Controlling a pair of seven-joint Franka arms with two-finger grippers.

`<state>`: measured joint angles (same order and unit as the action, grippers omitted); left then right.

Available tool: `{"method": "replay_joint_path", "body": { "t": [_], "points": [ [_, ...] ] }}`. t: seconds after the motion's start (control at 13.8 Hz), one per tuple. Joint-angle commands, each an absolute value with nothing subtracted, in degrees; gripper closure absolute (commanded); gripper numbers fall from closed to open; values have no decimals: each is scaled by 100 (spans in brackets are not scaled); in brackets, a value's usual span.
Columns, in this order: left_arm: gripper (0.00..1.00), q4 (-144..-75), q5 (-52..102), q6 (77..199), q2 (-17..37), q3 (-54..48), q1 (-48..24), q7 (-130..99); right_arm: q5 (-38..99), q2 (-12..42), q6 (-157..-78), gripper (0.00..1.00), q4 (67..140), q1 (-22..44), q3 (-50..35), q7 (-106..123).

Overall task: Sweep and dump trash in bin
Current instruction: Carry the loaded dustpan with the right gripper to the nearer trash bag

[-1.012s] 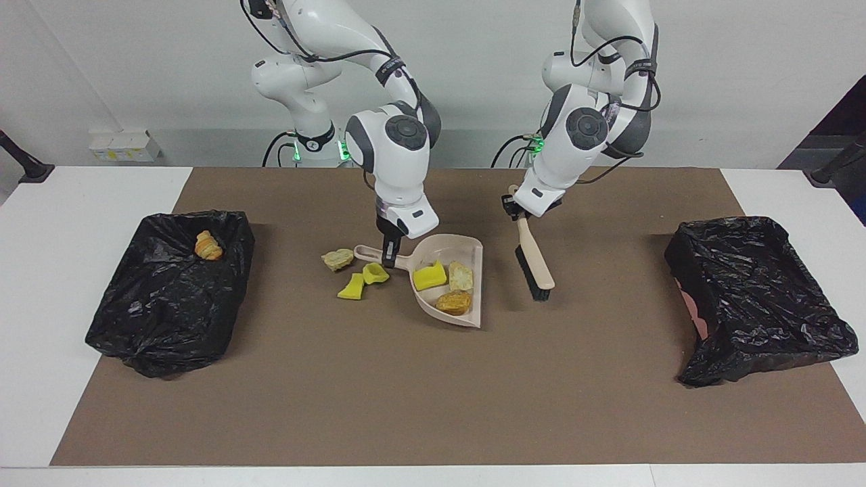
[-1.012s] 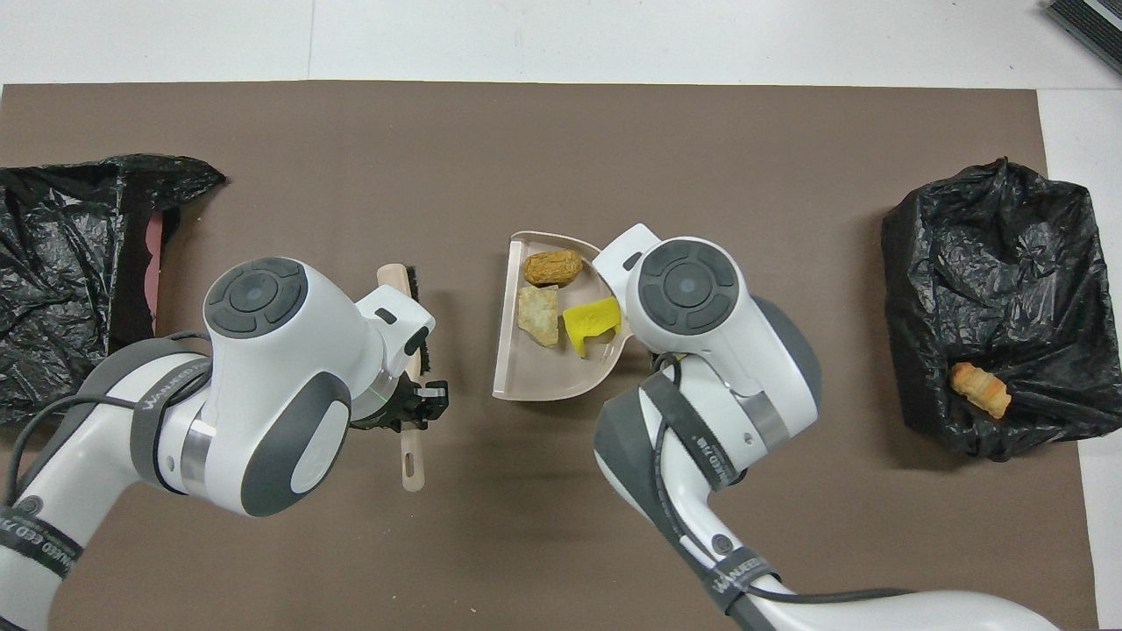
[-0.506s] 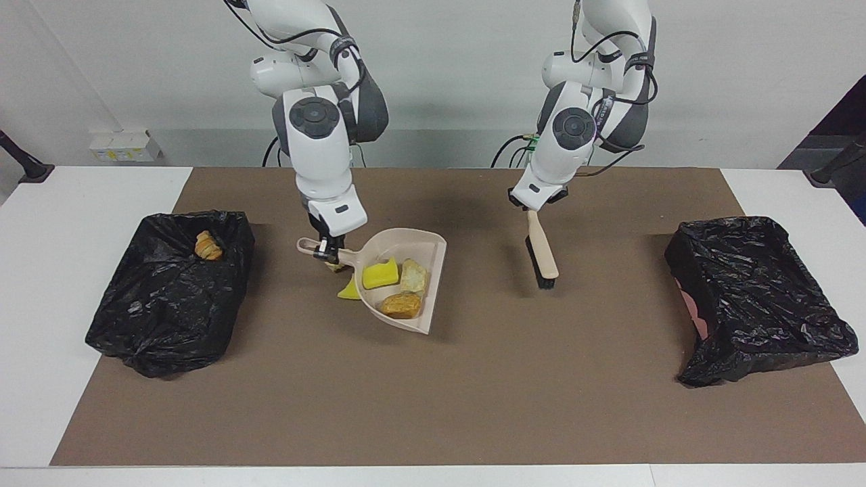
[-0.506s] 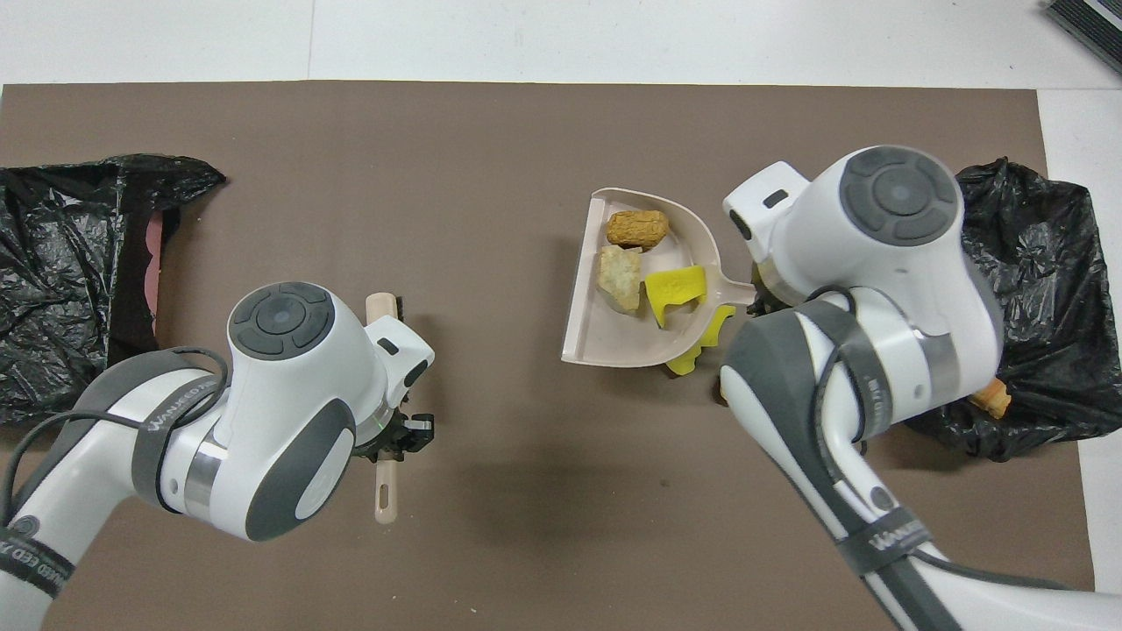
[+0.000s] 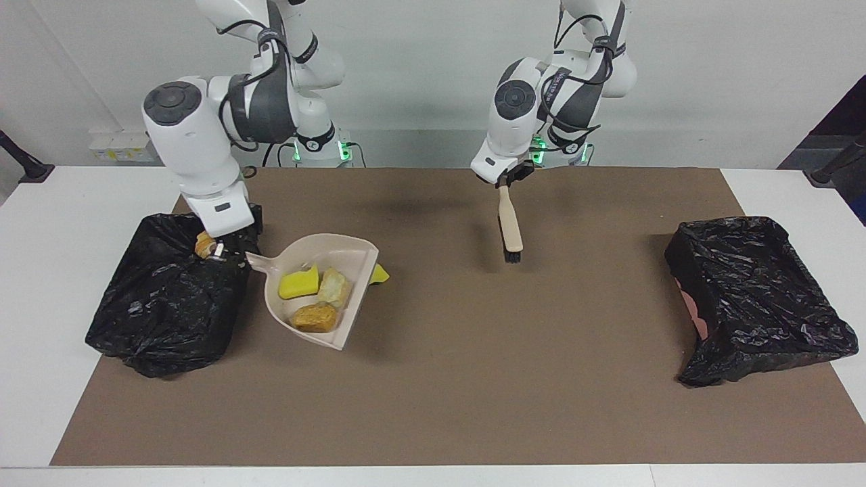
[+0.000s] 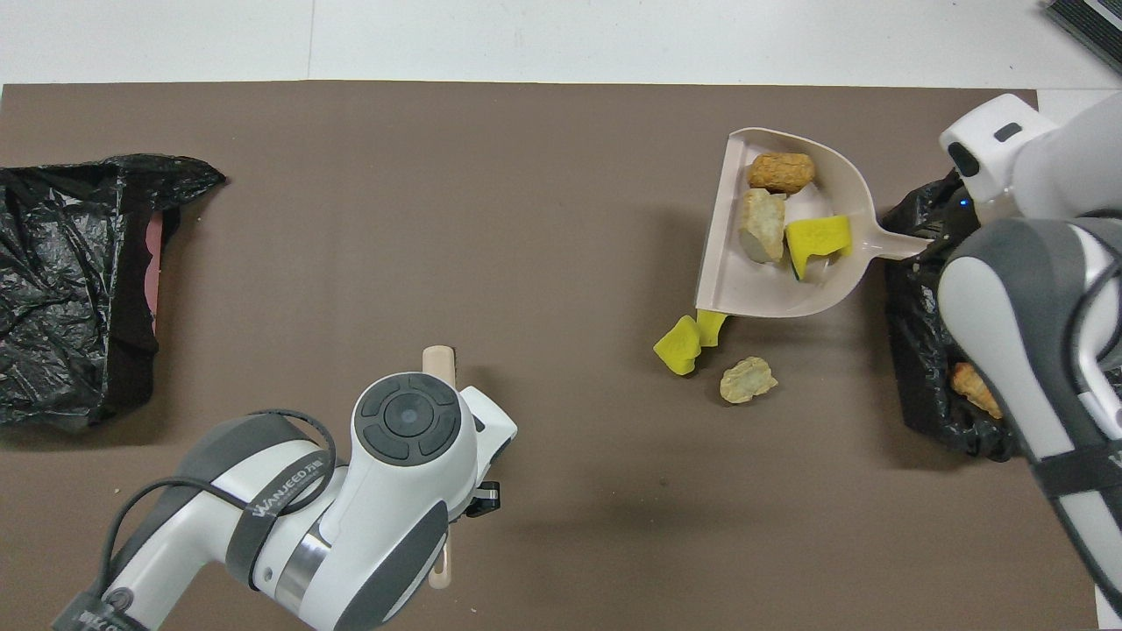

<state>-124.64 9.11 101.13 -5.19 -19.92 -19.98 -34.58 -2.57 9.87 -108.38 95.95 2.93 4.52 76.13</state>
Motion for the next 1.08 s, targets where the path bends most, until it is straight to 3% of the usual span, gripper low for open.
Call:
{"method": "replay_joint_path", "body": {
  "t": [0.0, 0.14, 0.43, 0.87, 1.01],
  "points": [
    [100, -13233, 1308, 10230, -1263, -2310, -2092, -3586, -158, 941, -10731, 100, 9475, -314, 413, 8338],
    [100, -13543, 1808, 10502, -1485, -2844, -2092, -3682, -193, 958, -10775, 100, 9448, -937, 413, 8866],
    [100, -13930, 1924, 11380, -1406, -3690, -2197, -4543, -464, 984, -10846, 100, 9334, -1695, 422, 9553],
    [100, -14019, 2294, 11365, -1292, -3744, -2224, -4307, -1870, 862, -10872, 100, 9421, -1899, 422, 9466],
    [91, -14019, 2294, 11408, -1283, -3744, -2224, -4263, -2178, 791, -10872, 100, 9553, -1872, 422, 9318]
  ]
}}
